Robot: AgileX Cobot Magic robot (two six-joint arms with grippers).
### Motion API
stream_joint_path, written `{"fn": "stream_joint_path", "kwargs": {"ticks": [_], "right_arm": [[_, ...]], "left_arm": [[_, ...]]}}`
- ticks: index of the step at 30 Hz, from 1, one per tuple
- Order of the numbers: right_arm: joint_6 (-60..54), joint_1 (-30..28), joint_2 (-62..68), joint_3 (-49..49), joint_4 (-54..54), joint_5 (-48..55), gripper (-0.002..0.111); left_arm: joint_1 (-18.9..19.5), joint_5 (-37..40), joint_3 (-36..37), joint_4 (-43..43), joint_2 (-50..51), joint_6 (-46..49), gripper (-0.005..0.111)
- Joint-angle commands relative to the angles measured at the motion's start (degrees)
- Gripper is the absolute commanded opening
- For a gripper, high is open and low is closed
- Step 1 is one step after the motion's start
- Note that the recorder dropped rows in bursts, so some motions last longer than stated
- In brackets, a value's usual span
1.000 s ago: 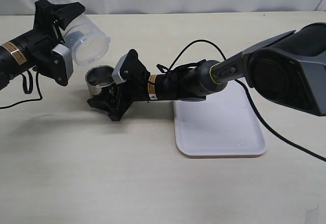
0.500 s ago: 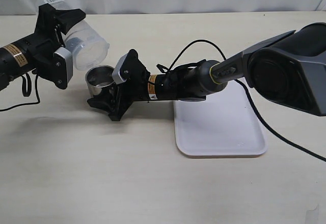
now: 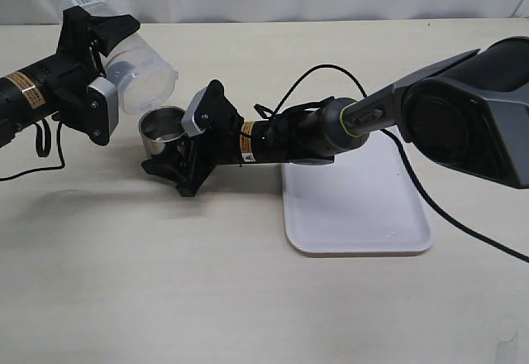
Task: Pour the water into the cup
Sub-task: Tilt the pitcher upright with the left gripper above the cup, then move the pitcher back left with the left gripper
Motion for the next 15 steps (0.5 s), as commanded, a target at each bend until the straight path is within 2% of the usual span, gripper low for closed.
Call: {"fn": "stream_joint_path", "kwargs": {"ticks": [1,9,15], "right_arm": [[0.4,-0.1,0.2,0.0,-0.4,1.1,0.004],[0.4,-0.1,0.2,0.0,-0.4,1.1,0.004],[0.4,-0.1,0.2,0.0,-0.4,1.1,0.004]], "left_arm": [[-0.1,-3.0,0.1,-0.3,-0.3,-1.3,0.000],[-0.1,-4.6,0.0,-1.4,-0.3,-10.7,0.000],[-0.1,-6.9,-0.1,-5.0,-0.3,-30.1,0.000]]}}
